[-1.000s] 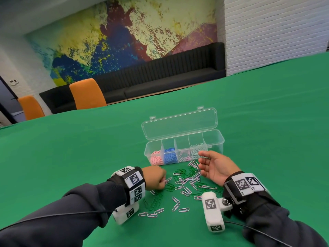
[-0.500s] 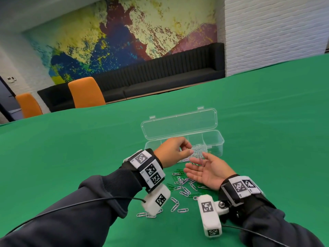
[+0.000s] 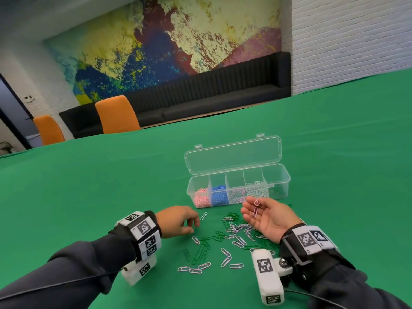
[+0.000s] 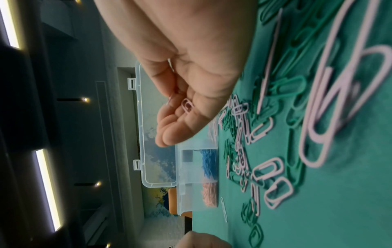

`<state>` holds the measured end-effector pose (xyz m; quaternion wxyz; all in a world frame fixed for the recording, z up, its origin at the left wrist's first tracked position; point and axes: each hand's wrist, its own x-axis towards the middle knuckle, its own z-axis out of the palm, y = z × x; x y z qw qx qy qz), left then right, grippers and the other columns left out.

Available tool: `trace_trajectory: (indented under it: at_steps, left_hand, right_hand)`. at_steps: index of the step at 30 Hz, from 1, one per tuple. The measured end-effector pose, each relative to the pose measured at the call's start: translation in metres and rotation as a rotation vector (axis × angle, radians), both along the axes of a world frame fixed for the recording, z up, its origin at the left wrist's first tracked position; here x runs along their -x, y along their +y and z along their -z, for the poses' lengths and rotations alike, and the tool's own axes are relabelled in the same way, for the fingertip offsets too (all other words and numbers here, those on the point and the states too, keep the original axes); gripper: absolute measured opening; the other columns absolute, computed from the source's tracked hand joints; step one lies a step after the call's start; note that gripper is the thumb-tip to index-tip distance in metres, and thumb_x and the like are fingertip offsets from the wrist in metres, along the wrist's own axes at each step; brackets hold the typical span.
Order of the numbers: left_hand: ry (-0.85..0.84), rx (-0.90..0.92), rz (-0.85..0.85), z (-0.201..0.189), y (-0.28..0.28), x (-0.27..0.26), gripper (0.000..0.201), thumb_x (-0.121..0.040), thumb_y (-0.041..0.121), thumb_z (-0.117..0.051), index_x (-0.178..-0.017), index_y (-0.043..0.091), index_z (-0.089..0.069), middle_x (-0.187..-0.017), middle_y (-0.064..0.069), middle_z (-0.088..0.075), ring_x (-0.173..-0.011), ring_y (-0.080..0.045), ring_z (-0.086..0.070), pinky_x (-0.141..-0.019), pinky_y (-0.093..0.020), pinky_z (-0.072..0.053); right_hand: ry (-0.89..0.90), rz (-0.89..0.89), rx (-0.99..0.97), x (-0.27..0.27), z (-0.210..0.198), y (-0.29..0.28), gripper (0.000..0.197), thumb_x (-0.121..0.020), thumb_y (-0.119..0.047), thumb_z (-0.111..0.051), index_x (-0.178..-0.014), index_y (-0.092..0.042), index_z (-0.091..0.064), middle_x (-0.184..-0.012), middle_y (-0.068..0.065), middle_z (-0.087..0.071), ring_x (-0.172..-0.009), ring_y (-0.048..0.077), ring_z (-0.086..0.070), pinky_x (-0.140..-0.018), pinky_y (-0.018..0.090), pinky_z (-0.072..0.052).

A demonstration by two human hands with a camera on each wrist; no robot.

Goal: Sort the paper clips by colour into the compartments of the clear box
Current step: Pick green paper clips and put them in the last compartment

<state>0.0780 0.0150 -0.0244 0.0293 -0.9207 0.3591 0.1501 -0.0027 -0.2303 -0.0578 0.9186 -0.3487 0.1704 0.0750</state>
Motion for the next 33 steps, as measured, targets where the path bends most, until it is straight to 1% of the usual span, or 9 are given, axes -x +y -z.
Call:
trace_trajectory:
  at_steps: [3,5,10,14,17,20,24,28,33]
  left_hand:
    - [0.032,-0.014,0.052,0.004,-0.002,0.002,0.022,-0.088,0.021,-0.061,-0.109,0.015,-0.06,-0.101,0.002,-0.054,-0.065,0.008,-0.038,-0.062,-0.007,-0.032]
    - [0.048,-0.03,0.062,0.007,-0.005,0.003,0.021,-0.087,0.022,-0.064,-0.105,0.012,-0.06,-0.096,0.006,-0.047,-0.068,0.002,-0.041,-0.061,-0.006,-0.03]
    - [0.081,-0.09,0.031,0.009,-0.008,0.001,0.018,-0.089,0.023,-0.062,-0.096,0.006,-0.061,-0.093,0.001,-0.048,-0.082,-0.011,-0.044,-0.073,-0.018,-0.033]
    - [0.065,0.017,0.026,-0.001,-0.014,0.003,0.015,-0.091,0.022,-0.058,-0.09,0.008,-0.061,-0.087,0.001,-0.054,-0.071,-0.006,-0.045,-0.062,-0.005,-0.034]
    - [0.024,0.274,-0.025,-0.016,-0.032,0.007,0.014,-0.091,0.022,-0.059,-0.079,0.021,-0.053,-0.077,0.009,-0.052,-0.066,0.001,-0.046,-0.063,-0.006,-0.04]
    - [-0.024,0.561,-0.067,-0.031,-0.062,0.017,0.016,-0.089,0.021,-0.061,-0.076,0.024,-0.052,-0.074,0.013,-0.053,-0.065,0.001,-0.047,-0.063,-0.009,-0.041]
    - [-0.014,0.716,-0.053,-0.035,-0.099,0.027,0.004,-0.089,0.018,-0.062,-0.092,0.017,-0.062,-0.075,0.015,-0.053,-0.061,0.003,-0.046,-0.061,-0.007,-0.04]
    - [-0.009,0.567,-0.057,-0.025,-0.103,0.018,0.016,-0.091,0.019,-0.06,-0.103,0.01,-0.063,-0.093,0.0,-0.064,-0.067,0.0,-0.049,-0.062,-0.005,-0.036]
    - [-0.038,0.175,-0.034,-0.005,-0.081,0.0,0.013,-0.091,0.016,-0.056,-0.099,0.009,-0.063,-0.101,-0.005,-0.066,-0.085,-0.014,-0.056,-0.081,-0.023,-0.046]
  right_hand:
    - [-0.028,-0.021,-0.011,0.0,-0.001,0.002,0.026,-0.098,-0.008,-0.037,-0.097,0.004,-0.06,-0.07,0.014,-0.067,-0.056,0.02,-0.067,-0.048,0.025,-0.056]
    - [-0.044,-0.02,-0.019,0.001,-0.002,0.003,0.024,-0.097,-0.003,-0.036,-0.099,0.003,-0.059,-0.071,0.015,-0.068,-0.055,0.02,-0.067,-0.046,0.025,-0.055]
    - [-0.047,0.001,-0.025,0.002,-0.004,0.001,0.03,-0.094,0.01,-0.03,-0.104,-0.005,-0.054,-0.081,0.019,-0.063,-0.06,0.024,-0.065,-0.048,0.026,-0.056]
    - [-0.041,0.007,-0.038,0.001,-0.001,0.0,0.029,-0.089,0.012,-0.029,-0.101,-0.002,-0.051,-0.087,0.02,-0.059,-0.074,0.029,-0.059,-0.052,0.029,-0.057]
    - [-0.024,-0.005,-0.051,0.0,0.0,0.001,0.014,-0.091,-0.005,-0.04,-0.094,-0.001,-0.053,-0.081,0.019,-0.059,-0.073,0.028,-0.059,-0.055,0.031,-0.057]
    - [0.031,0.016,-0.077,-0.003,0.003,0.0,0.036,-0.097,-0.031,-0.039,-0.09,0.0,-0.055,-0.084,0.021,-0.06,-0.08,0.032,-0.06,-0.058,0.035,-0.057]
    - [0.061,0.006,-0.143,-0.005,0.004,0.0,0.052,-0.099,-0.043,-0.033,-0.098,0.004,-0.055,-0.097,0.026,-0.058,-0.089,0.037,-0.059,-0.057,0.043,-0.057]
    - [0.052,0.031,-0.221,-0.004,0.002,0.0,0.051,-0.099,-0.042,-0.033,-0.097,0.005,-0.054,-0.095,0.026,-0.056,-0.087,0.037,-0.057,-0.056,0.044,-0.057]
    - [0.023,0.136,-0.273,-0.001,-0.004,-0.005,0.051,-0.101,-0.039,-0.025,-0.085,0.0,-0.053,-0.084,0.021,-0.056,-0.076,0.029,-0.056,-0.046,0.031,-0.055]
